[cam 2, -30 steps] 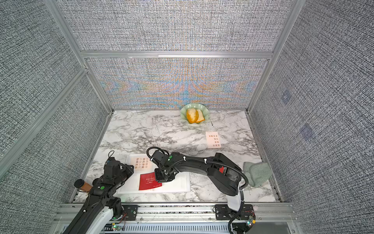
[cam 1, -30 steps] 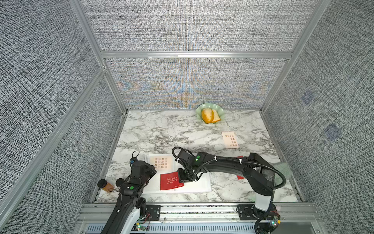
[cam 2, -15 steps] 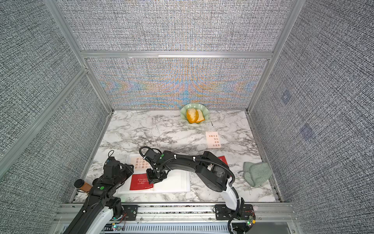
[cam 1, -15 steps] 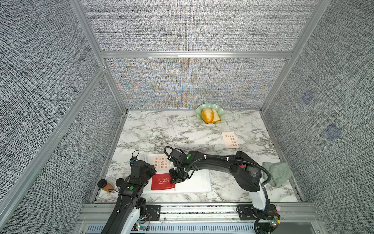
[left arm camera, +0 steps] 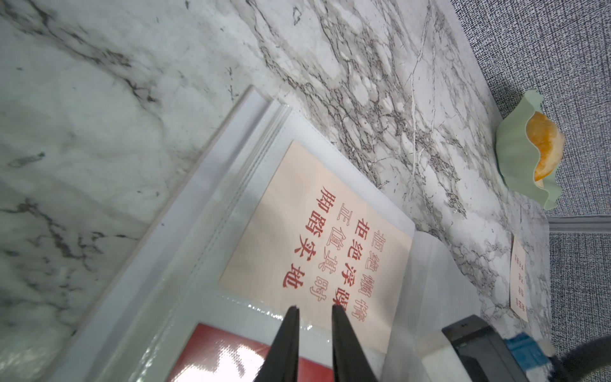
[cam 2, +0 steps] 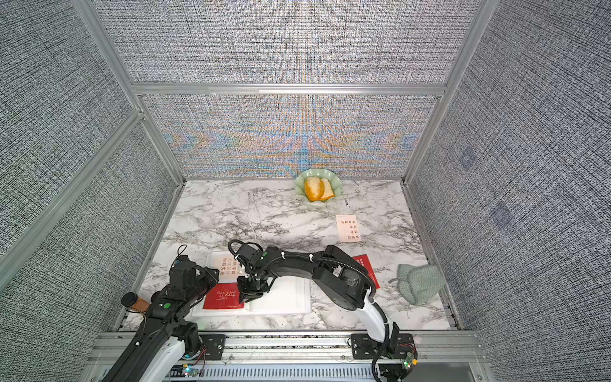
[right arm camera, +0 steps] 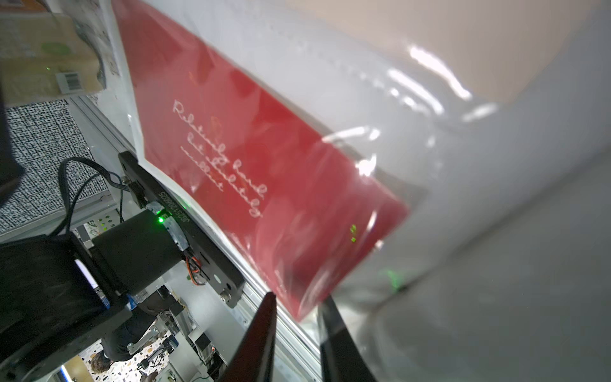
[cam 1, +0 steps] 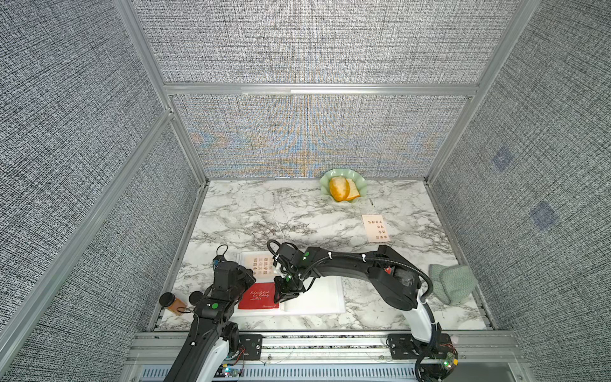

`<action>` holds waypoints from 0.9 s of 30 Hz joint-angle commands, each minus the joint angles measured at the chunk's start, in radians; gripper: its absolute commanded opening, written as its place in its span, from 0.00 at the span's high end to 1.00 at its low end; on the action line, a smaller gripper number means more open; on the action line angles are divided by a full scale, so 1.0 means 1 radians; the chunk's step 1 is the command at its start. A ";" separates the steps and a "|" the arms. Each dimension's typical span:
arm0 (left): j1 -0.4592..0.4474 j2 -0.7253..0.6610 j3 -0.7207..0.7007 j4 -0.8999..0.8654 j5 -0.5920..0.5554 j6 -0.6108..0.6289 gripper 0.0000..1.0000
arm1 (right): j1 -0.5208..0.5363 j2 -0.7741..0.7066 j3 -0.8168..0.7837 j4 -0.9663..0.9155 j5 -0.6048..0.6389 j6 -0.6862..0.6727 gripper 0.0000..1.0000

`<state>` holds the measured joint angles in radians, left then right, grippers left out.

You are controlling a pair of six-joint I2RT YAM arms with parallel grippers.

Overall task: Place the photos into the photo albums
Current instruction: Insert the photo into the photo album.

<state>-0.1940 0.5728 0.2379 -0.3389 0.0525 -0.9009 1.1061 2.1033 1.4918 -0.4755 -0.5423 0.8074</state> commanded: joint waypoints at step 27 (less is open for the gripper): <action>-0.407 0.651 0.334 0.325 0.203 0.214 0.77 | -0.220 -0.510 -0.486 0.117 0.343 0.096 0.63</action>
<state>-0.5724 1.1660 0.5385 -0.0467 0.2134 -0.7311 0.8921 1.6089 1.0206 -0.3923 -0.2291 0.8776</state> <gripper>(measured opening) 0.227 0.367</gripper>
